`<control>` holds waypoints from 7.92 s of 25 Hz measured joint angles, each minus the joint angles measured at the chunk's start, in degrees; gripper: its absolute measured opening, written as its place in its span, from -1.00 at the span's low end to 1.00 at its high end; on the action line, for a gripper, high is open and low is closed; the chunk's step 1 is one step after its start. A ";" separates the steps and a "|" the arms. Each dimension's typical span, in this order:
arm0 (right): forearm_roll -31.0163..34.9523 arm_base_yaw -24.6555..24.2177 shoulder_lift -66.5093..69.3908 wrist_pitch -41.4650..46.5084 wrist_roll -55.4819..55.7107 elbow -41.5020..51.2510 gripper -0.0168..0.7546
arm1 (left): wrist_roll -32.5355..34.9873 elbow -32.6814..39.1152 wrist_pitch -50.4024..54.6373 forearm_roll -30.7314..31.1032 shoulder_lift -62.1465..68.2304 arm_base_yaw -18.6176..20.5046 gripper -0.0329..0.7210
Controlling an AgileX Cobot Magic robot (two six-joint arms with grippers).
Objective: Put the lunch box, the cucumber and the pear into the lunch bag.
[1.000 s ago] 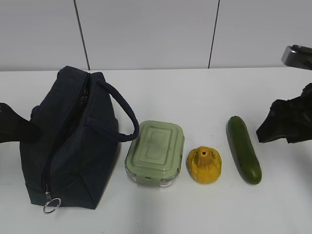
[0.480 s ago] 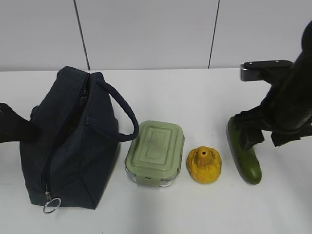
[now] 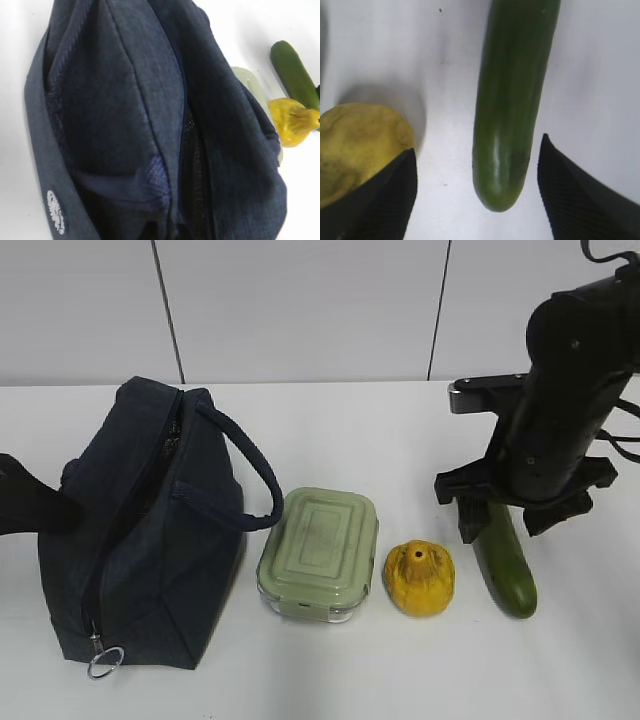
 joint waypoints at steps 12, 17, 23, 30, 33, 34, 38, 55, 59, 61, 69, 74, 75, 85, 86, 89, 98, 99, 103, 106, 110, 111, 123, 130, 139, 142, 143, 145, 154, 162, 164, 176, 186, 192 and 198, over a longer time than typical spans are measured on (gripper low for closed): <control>-4.94 -0.23 5.14 -2.17 1.20 -0.93 0.54 | 0.00 0.00 0.00 0.16 0.00 0.00 -0.90; -5.17 -0.51 8.63 -2.77 1.31 -1.53 0.54 | 0.00 0.00 0.05 0.18 0.00 0.00 -0.90; -5.17 -0.60 11.01 -4.00 1.31 -1.85 0.38 | 0.00 0.00 0.05 0.22 0.00 0.00 -0.91; -6.41 -0.60 11.66 -4.00 2.09 -2.09 -0.07 | 0.00 0.00 0.05 0.24 0.00 0.00 -0.91; -7.31 -0.60 10.27 -3.88 2.58 -2.09 -0.07 | 0.00 0.00 0.05 0.30 0.00 0.00 -0.91; -7.31 -0.60 8.82 -3.88 2.67 -2.09 -0.07 | 0.00 0.00 0.05 0.30 0.00 0.00 -0.91; -5.18 -0.64 2.07 -4.36 0.76 -2.09 -0.07 | 0.00 0.00 0.05 0.30 0.00 0.00 -0.91; 52.30 8.57 -9.96 -10.76 -36.13 -3.89 -0.08 | 0.00 0.00 0.00 0.30 0.00 0.00 -0.91; 56.29 13.56 -7.71 -13.84 -36.64 -8.60 -0.08 | 0.00 0.00 0.00 0.30 0.00 0.00 -0.91; 57.94 15.66 -5.20 -14.91 -36.73 -11.61 -0.08 | 0.00 0.00 0.00 0.30 0.00 0.00 -0.91; 61.02 20.48 5.13 -16.51 -36.88 -19.91 -0.08 | 0.00 0.00 0.00 0.30 0.00 0.00 -0.91; 61.31 22.54 8.88 -18.32 -36.88 -21.18 -0.08 | 0.00 0.00 0.00 0.30 0.00 0.00 -0.91; 60.84 22.68 9.42 -18.34 -36.88 -21.40 -0.08 | 0.00 0.00 0.00 0.30 0.00 0.00 -0.91; 30.60 22.80 12.22 -12.78 -15.69 -21.72 -0.08 | 0.00 0.00 -0.06 0.05 0.00 0.00 -0.91; 28.32 22.80 12.46 -11.95 -14.00 -21.72 -0.08 | 0.00 0.00 -0.06 0.05 0.00 0.00 -0.91; 26.53 22.80 12.91 -11.42 -12.79 -21.72 -0.08 | 0.00 0.00 -0.06 -0.06 0.00 0.00 -0.91; 28.26 22.80 13.25 -10.86 -17.33 -24.11 0.59 | 0.00 0.00 -0.11 -0.12 0.00 0.00 -0.91; 28.27 22.80 13.25 -10.42 -17.80 -24.79 0.62 | 0.00 0.00 -0.11 -0.12 0.00 0.00 -0.91; 28.21 22.80 13.11 -8.37 -18.55 -26.81 0.63 | 0.00 0.00 -0.29 -0.12 0.00 0.00 -0.91; 24.27 22.80 11.61 -5.94 -18.55 -27.02 0.58 | 0.00 0.00 -0.29 -0.07 0.00 0.00 -0.91; 15.84 22.80 7.14 -2.10 -18.55 -27.02 0.57 | 0.00 0.00 -0.29 0.03 0.00 0.00 -0.91; 13.22 22.80 5.57 -0.90 -17.83 -27.02 0.57 | 0.00 0.00 -0.17 0.10 0.00 0.00 -0.91; -3.43 20.54 0.20 17.87 -12.86 -25.02 0.53 | 0.00 0.00 0.09 0.48 0.00 0.00 -0.91; 2.41 13.69 1.53 19.75 -16.73 -18.42 0.53 | 0.00 0.00 0.09 0.48 0.00 0.00 -0.91; 3.26 13.27 4.49 18.52 -16.99 -15.85 0.52 | 0.00 0.00 0.09 0.51 0.00 0.00 -0.91; 3.26 13.27 6.36 18.28 -16.99 -15.50 0.52 | 0.00 0.00 0.09 0.51 0.00 0.00 -0.91; 3.26 13.27 7.16 18.15 -16.99 -15.50 0.52 | 0.00 0.00 0.09 0.51 0.00 0.00 -0.91; 3.26 13.27 8.32 17.89 -16.99 -15.50 0.52 | 0.00 0.00 0.09 0.51 0.00 0.00 -0.91; -0.05 13.27 11.53 16.76 -16.99 -15.50 0.26 | 0.00 0.00 0.09 0.55 0.00 0.00 -0.91; -2.98 13.27 11.60 16.87 -16.70 -15.50 -0.48 | 0.00 0.00 0.09 0.55 0.00 0.00 -0.91; -3.14 13.27 10.49 16.95 -16.70 -15.38 -0.49 | 0.00 0.00 0.09 0.55 0.00 0.00 -0.91; 1.17 13.49 -2.78 18.57 -16.90 -21.50 -0.52 | 0.00 0.00 0.09 0.69 0.00 0.00 -0.91; 6.11 24.42 -2.34 14.36 -18.55 -32.04 -0.52 | 0.00 0.00 0.09 0.69 0.00 0.00 -0.91; 8.32 26.56 3.01 12.20 -19.61 -38.37 -0.52 | 0.00 0.00 0.09 0.69 0.00 0.00 -0.91; 12.06 26.72 7.01 10.56 -21.73 -42.90 -0.52 | 0.00 0.00 0.09 0.69 0.00 0.00 -0.91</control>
